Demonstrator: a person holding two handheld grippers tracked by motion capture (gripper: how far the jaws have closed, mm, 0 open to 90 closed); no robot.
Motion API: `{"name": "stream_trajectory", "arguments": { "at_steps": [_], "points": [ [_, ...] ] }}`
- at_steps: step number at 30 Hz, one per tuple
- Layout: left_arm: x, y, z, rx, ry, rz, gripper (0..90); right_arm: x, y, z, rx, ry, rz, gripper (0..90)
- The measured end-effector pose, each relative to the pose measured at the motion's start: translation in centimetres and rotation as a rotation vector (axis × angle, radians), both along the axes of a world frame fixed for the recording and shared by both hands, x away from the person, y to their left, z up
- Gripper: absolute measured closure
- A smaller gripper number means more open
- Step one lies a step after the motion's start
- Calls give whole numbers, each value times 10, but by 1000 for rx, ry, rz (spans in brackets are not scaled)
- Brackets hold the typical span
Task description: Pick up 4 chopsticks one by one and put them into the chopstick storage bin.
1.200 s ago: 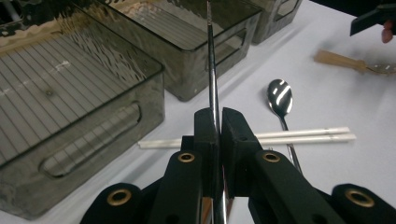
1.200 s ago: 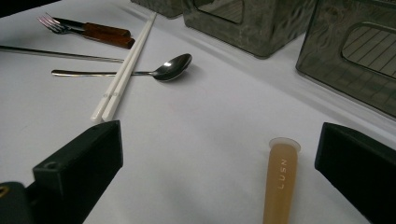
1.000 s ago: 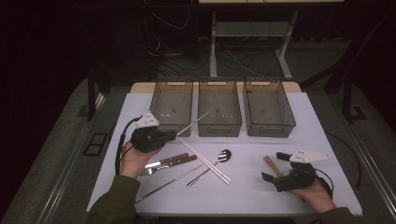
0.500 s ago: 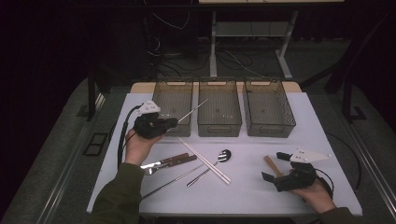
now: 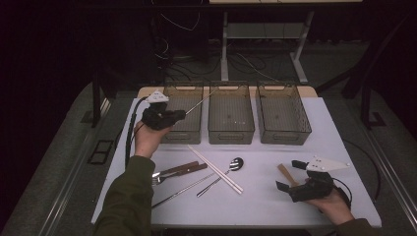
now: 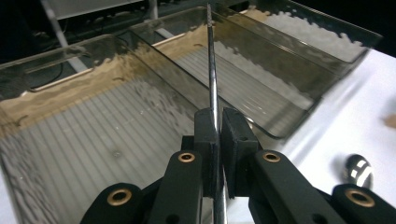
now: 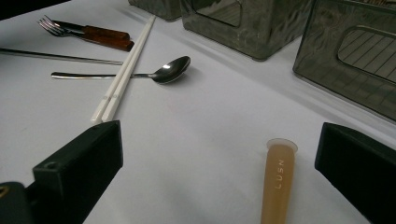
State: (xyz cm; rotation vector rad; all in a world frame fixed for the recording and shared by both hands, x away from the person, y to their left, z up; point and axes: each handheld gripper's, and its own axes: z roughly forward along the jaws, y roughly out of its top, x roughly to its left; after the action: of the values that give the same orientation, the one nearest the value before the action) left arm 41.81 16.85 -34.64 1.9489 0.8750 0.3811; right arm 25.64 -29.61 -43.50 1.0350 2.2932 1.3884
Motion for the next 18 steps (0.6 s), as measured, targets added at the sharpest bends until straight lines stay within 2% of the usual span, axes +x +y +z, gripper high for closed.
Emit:
{"name": "stream_trajectory", "arguments": {
  "at_steps": [7,18],
  "points": [
    [20,4,-2,16,10,57,847,0,0,0,2,-1,-2,10],
    [42,10,-26,30,38,178,847,0,-1,0,6,-4,-1,11]
  ]
}}
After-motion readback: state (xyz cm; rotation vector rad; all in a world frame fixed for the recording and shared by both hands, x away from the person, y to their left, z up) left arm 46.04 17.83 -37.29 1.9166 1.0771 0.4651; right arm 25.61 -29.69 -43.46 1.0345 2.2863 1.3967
